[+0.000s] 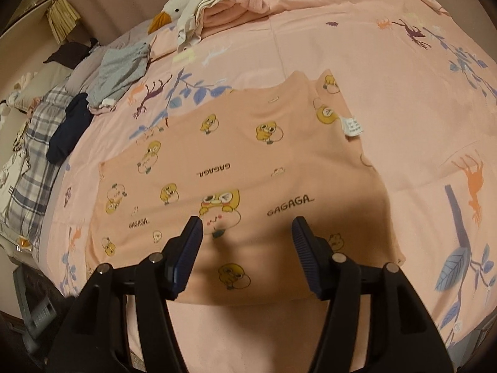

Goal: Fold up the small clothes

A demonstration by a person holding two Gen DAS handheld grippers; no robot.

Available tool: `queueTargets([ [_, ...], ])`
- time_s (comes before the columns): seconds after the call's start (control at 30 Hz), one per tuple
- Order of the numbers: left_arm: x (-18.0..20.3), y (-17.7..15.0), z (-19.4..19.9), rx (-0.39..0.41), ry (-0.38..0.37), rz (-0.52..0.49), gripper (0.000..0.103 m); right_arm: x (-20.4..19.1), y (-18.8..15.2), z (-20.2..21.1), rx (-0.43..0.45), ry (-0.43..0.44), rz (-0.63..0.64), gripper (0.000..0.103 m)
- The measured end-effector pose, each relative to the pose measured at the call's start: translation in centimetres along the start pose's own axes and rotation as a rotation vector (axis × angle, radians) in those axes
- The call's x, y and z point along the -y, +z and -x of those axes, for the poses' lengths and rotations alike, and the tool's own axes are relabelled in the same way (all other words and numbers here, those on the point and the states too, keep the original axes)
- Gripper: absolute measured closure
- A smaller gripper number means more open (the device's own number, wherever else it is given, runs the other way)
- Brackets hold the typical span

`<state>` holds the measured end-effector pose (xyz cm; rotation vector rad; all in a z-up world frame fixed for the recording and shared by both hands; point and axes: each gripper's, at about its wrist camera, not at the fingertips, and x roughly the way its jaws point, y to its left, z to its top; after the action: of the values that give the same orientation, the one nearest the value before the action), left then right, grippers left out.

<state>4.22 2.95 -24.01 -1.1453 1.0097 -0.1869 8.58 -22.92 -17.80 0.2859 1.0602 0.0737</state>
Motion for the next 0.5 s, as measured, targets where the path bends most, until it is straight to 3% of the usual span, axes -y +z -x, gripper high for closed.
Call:
queueTargets([
  [0.17,0.5,1.2,-0.6,0.122,-0.029,0.084,0.045,-1.0,-0.3,0.0,0.008,0.031,0.048,0.047],
  [0.3,1.9,2.1,-1.9,0.190,0.013,0.022,0.045,-1.3,-0.2,-1.2,-0.023,0.286,0.038,0.077],
  [0.37,2.3,2.4,-2.6,0.249,0.036,0.010,0.045,-1.4,-0.2,-2.1,-0.007,0.318,0.045,0.089],
  [0.43,2.6,2.5,-2.7,0.304,0.091,-0.026,0.077,-1.1,-0.1,-3.6,-0.028,0.244,0.034,0.093],
  [0.5,3.6,2.7,-3.2,0.338,0.175,-0.113,0.084,-0.5,-0.2,-5.1,-0.072,0.257,-0.007,0.097],
])
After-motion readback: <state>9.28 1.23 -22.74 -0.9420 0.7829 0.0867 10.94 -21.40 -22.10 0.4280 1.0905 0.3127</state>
